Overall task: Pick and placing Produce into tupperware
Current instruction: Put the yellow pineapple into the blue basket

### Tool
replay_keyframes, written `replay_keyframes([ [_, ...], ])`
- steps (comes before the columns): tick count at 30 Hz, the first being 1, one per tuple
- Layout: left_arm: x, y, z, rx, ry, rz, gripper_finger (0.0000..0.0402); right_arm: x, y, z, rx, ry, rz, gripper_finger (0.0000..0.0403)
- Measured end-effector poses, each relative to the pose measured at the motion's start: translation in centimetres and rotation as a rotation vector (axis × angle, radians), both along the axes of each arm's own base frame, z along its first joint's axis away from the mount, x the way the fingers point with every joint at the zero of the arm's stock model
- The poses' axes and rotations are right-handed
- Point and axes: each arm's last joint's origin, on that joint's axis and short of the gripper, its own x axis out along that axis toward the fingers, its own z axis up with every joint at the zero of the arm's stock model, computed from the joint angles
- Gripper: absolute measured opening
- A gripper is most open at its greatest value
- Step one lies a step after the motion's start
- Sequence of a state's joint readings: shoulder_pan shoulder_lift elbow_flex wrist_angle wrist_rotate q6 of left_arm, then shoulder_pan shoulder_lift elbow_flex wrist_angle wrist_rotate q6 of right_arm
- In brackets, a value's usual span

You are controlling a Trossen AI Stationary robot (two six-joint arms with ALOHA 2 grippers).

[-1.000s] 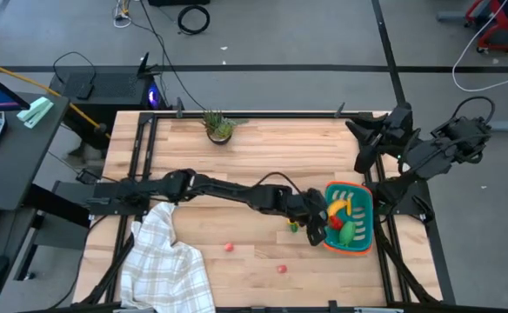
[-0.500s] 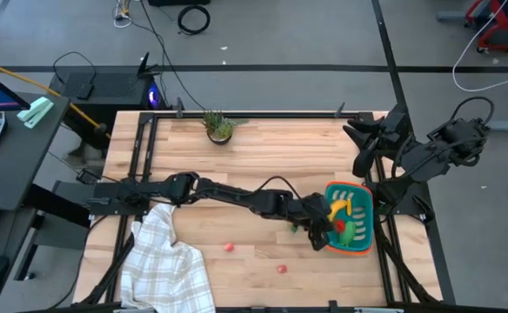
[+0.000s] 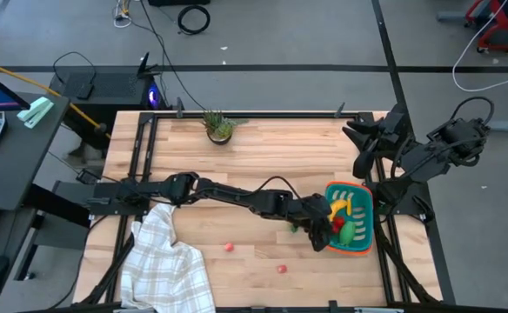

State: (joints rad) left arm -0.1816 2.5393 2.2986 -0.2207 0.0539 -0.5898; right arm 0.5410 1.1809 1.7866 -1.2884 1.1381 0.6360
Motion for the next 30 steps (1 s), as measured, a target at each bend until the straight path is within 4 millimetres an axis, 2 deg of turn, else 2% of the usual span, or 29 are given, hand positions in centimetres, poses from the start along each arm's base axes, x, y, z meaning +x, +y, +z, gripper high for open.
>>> replay_keyframes([
  [5, -0.3, -0.3, 0.1, -0.101, 0.045, -0.098, 0.0114, 0.1, 0.2, -0.2, 0.060, 0.046, 0.092, 0.0091],
  [10, -1.1, -0.5, -0.7, -0.197, 0.205, -0.149, 0.0108, 0.2, 0.8, -0.6, 0.201, 0.103, 0.250, 0.0091],
  [17, -2.5, -1.1, -0.8, -0.165, 0.352, -0.167, 0.0108, 0.4, 1.2, -0.8, 0.285, 0.144, 0.344, 0.0091],
  [24, -5.3, -1.5, 2.2, -0.083, 0.476, -0.223, 0.0109, 1.0, 1.7, -1.6, 0.334, 0.247, 0.406, 0.0092],
  [30, -9.3, -0.6, 5.7, -0.018, 0.662, -0.250, 0.0112, 2.8, 2.5, -2.8, 0.377, 0.400, 0.491, 0.0102],
])
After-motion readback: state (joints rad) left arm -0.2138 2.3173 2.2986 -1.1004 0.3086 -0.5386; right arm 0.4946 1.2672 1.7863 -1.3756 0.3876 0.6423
